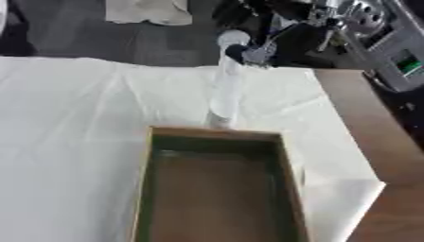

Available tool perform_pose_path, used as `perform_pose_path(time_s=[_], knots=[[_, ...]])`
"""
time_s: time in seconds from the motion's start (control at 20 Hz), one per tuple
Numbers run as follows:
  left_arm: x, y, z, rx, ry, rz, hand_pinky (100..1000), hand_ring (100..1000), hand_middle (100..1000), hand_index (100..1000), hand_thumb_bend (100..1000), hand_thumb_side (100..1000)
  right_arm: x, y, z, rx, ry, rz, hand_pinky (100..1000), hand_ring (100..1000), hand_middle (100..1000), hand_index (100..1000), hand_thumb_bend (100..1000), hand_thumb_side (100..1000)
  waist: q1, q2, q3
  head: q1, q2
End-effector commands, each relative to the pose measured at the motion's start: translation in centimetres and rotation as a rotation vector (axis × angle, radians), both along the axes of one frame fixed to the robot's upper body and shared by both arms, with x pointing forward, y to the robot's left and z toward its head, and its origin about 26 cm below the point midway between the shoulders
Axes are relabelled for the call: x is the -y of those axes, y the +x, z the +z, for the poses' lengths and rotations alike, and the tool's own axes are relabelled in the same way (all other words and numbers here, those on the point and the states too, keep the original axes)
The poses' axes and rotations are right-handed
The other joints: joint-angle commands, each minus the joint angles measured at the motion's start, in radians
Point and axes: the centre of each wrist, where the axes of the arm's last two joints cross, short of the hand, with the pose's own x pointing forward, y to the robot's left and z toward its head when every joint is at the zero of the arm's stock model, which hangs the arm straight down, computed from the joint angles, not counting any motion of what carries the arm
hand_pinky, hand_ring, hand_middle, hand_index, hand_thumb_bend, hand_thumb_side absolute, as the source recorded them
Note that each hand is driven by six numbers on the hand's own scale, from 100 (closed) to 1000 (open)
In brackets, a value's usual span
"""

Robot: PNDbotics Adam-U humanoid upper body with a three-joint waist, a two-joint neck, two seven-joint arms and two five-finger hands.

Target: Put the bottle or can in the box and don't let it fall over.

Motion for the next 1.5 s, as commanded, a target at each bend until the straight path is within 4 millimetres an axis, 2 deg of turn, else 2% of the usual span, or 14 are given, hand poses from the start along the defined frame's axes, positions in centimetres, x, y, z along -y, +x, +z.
perform_pose_path(time_s=[0.05, 0.25, 0.9, 1.5], knots=[[0.1, -0.28, 1.12, 0.034, 0.019, -0.01, 781, 837, 807, 834, 255, 1000, 0.57, -0.58, 1.22, 0.031, 0.006, -0.025, 827, 822, 733, 806, 239, 202, 0.004, -0.016, 0.002, -0.004, -0.012], [0.12, -0.28, 1.14, 0.035, 0.018, -0.014, 781, 837, 805, 834, 254, 1000, 0.88, -0.47, 1.23, 0.024, 0.018, -0.036, 827, 823, 731, 801, 258, 105, 0.003, -0.011, 0.003, -0.007, -0.014], [0.25, -0.22, 1.21, 0.035, 0.019, -0.025, 784, 837, 803, 834, 252, 1000, 1.41, -0.25, 1.6, 0.024, 0.075, -0.025, 817, 802, 706, 789, 241, 139, 0.006, 0.004, 0.006, -0.013, -0.024], [0.31, -0.21, 1.18, 0.033, 0.018, -0.029, 786, 839, 804, 834, 254, 1000, 1.24, -0.2, 1.53, 0.011, 0.087, -0.013, 811, 753, 643, 749, 201, 100, 0.003, 0.01, 0.006, -0.019, -0.024]])
